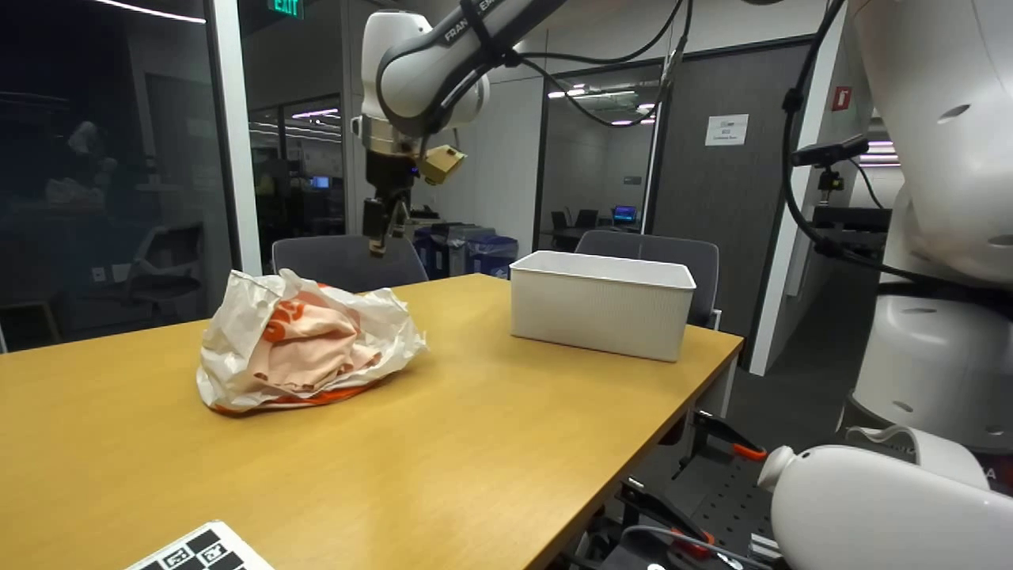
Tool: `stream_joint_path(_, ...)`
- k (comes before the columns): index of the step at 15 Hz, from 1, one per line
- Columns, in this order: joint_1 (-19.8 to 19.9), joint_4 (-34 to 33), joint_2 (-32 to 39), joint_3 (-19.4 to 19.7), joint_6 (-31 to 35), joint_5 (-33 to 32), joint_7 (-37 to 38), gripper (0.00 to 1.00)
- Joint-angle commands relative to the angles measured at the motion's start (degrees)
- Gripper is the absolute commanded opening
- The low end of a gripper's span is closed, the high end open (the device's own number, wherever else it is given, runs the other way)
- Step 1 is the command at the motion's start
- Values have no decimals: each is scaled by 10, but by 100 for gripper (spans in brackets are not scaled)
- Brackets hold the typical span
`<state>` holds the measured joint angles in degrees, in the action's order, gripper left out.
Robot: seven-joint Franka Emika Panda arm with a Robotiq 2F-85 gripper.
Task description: Pick up the light pink shirt and white towel from the basket and put it on the table then pick up the pink shirt and white towel from the table and put them in the plastic bag one by one
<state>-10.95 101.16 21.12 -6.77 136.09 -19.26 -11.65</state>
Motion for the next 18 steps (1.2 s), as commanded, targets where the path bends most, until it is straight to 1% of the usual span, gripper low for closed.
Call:
stream_joint_path(1,6,19,-22,7,-11,2,17,100)
stream_joint_path(3,16,58,-58,12,-22,4,34,100)
stream_joint_path(4,14,65,-56,12,-9,-1,41,100)
stream_joint_path(6,14,62,-43,18,5,-15,55,100)
stream_joint_path(8,16,60,-39,35,15,-36,88,100)
stream_joint_path(10,25,60,-43,61,30,-54,131,100)
stream_joint_path(18,113,61,-88,136,32,-7,197,100)
